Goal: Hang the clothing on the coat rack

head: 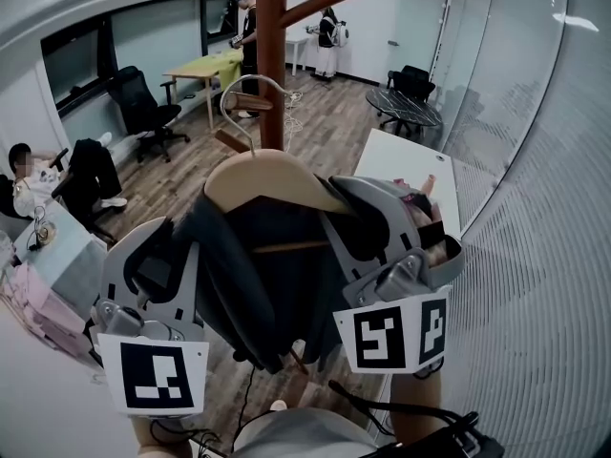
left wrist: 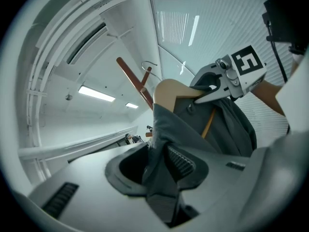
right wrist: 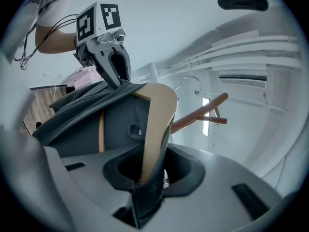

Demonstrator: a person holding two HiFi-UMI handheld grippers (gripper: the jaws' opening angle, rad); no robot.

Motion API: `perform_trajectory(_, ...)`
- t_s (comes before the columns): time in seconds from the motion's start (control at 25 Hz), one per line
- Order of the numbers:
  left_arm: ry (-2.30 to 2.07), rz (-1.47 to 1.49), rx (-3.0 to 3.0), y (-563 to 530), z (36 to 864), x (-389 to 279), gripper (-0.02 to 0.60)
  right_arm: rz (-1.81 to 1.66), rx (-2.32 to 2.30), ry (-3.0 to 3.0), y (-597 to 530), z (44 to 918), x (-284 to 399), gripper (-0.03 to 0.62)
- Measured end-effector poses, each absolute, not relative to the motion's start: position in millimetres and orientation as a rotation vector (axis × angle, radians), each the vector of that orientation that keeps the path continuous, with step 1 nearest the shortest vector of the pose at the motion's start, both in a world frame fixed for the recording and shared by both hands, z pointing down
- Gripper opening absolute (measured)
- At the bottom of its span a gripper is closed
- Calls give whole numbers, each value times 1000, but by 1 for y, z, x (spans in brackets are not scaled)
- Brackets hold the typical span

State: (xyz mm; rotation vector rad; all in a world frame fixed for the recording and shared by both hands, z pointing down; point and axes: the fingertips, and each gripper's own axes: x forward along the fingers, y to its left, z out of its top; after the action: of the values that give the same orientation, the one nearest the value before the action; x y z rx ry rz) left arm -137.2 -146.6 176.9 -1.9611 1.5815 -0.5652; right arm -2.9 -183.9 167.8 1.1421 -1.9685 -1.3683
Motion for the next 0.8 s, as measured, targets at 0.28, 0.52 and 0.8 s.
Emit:
perform_trajectory(0.28, 1607, -548, -1977, -152, 177, -143, 123, -1344, 1111, -1986, -192, 168, -9, 109)
perform_trajectory(0.52, 1632, -542, -1997, -156, 180, -150, 123, -1327, 1090, -1987, -198, 170, -16, 109)
perform_trajectory(0.8, 1639, -559, -2009, -164, 187, -152, 123, -1304, 1078, -1992, -206, 176, -17, 109)
